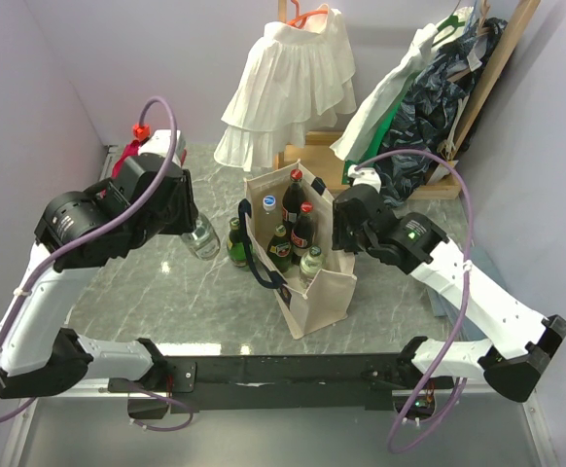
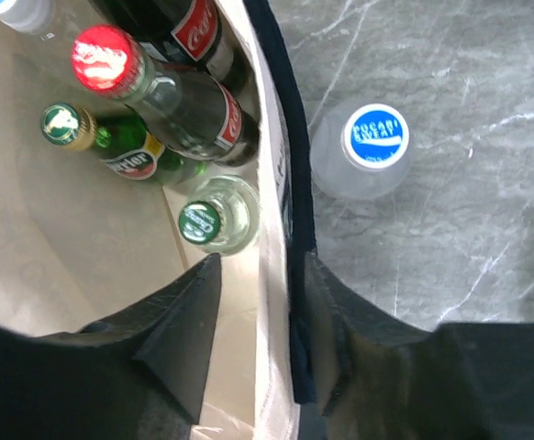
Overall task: Place the beverage into the canvas bag
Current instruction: Place the drink in the canvas bag.
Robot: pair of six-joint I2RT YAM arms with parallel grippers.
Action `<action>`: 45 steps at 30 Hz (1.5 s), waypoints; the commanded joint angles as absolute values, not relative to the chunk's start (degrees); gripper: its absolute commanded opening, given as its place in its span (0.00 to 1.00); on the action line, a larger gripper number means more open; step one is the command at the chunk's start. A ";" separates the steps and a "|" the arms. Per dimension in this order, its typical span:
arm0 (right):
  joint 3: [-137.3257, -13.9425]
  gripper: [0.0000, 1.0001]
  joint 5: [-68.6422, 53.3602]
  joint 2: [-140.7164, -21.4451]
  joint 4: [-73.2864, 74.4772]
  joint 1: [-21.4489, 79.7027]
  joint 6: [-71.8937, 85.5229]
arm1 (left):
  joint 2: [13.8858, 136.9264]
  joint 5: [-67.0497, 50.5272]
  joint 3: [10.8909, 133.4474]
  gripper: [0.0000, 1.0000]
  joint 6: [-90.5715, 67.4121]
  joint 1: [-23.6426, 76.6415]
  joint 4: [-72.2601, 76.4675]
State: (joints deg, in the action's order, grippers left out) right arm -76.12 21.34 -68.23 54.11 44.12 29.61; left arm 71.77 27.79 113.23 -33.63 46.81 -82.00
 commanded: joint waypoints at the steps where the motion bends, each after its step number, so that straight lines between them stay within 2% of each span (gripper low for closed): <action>1: -74.97 0.45 21.62 -65.74 55.46 44.30 30.85 | 71.72 28.13 118.12 0.01 -31.47 46.67 -74.71; 12: -75.23 0.24 21.80 -64.78 57.04 44.21 30.85 | 74.35 25.84 122.60 0.01 -29.97 46.67 -71.90; 21: -73.31 0.22 20.48 -63.28 58.18 44.21 31.64 | 76.29 20.13 125.07 0.01 -27.60 46.67 -68.12; 22: -73.04 0.20 20.39 -63.02 58.27 44.30 31.73 | 76.29 19.34 125.16 0.01 -27.51 46.67 -67.85; 26: -72.86 0.00 20.65 -62.49 58.18 44.30 31.90 | 76.90 16.79 125.16 0.01 -26.63 46.67 -66.36; 45: -80.77 0.00 21.97 -64.16 56.43 44.30 29.27 | 80.07 10.72 128.14 0.01 -26.19 46.76 -63.90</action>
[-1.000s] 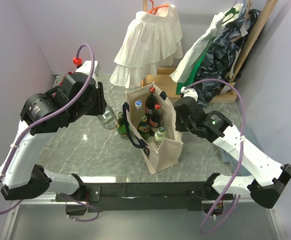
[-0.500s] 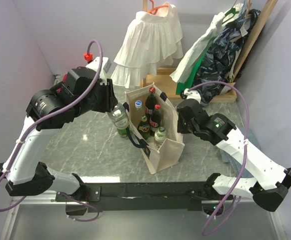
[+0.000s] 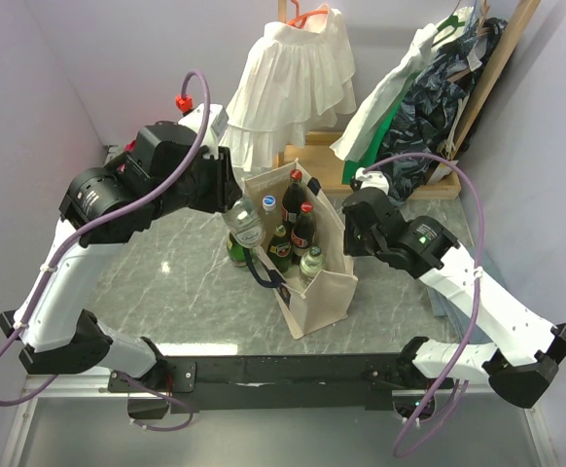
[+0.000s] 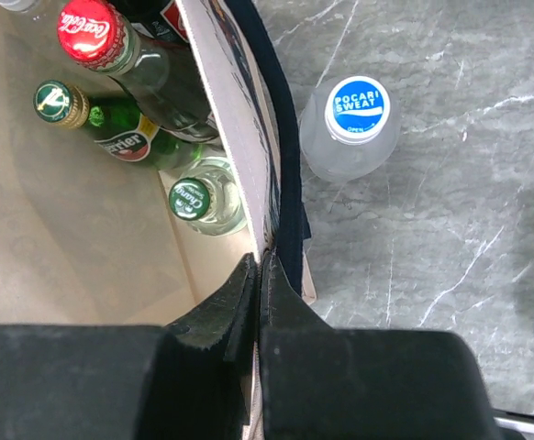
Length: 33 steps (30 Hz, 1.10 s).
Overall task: Place the beverage into the canvas bag
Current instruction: Place the drink in the canvas bag.
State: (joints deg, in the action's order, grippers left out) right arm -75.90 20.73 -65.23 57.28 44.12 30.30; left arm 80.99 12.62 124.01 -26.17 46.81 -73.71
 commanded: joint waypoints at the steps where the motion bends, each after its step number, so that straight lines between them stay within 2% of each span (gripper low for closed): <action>1: -80.77 0.00 21.97 -64.25 56.34 44.21 29.18 | 80.33 10.55 128.23 0.01 -26.19 46.84 -63.81; 16: -77.79 0.00 20.57 -64.07 54.41 44.21 29.71 | 80.95 8.70 129.64 0.01 -25.93 47.37 -62.05; 33: -76.20 0.00 19.78 -63.90 53.26 44.30 30.32 | 82.09 5.98 124.73 0.01 -25.93 49.83 -56.78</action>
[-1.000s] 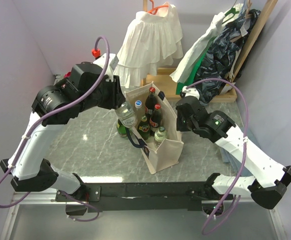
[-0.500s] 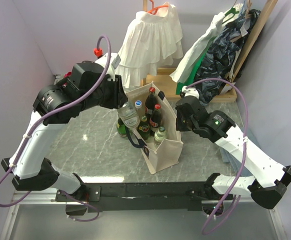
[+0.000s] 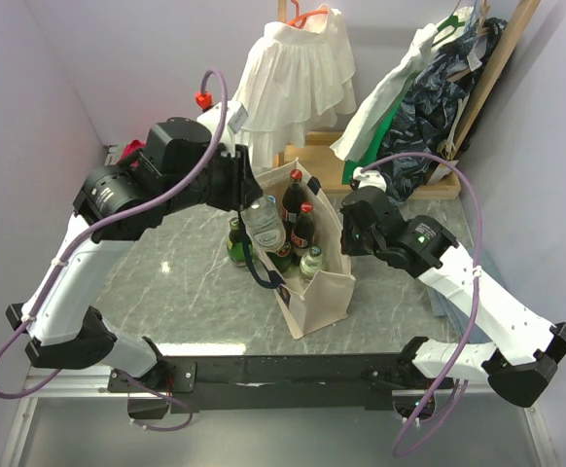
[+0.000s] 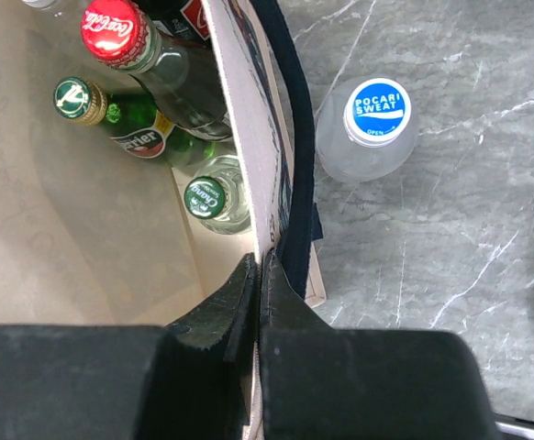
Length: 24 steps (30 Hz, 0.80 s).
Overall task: Place the beverage into the canvas bag
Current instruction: Place the drink in the canvas bag.
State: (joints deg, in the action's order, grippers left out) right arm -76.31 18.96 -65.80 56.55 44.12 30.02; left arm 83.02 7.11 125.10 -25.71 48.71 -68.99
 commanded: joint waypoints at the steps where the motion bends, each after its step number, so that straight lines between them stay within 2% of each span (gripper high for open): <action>1: -76.20 0.00 19.78 -63.90 53.26 44.30 30.32 | 82.18 6.06 124.19 0.01 -26.10 50.01 -56.43; 13: -76.11 0.00 19.34 -64.60 53.17 44.30 30.23 | 83.15 8.35 119.62 0.01 -26.10 53.35 -53.53; 24: -76.02 0.00 19.69 -64.95 53.35 44.30 29.88 | 80.51 12.56 108.73 0.01 -26.46 55.98 -49.66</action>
State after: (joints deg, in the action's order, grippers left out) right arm -75.72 18.87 -65.69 56.07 44.12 30.17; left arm 85.08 9.63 110.37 -25.78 54.61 -60.16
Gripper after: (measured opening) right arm 0.023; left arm 0.371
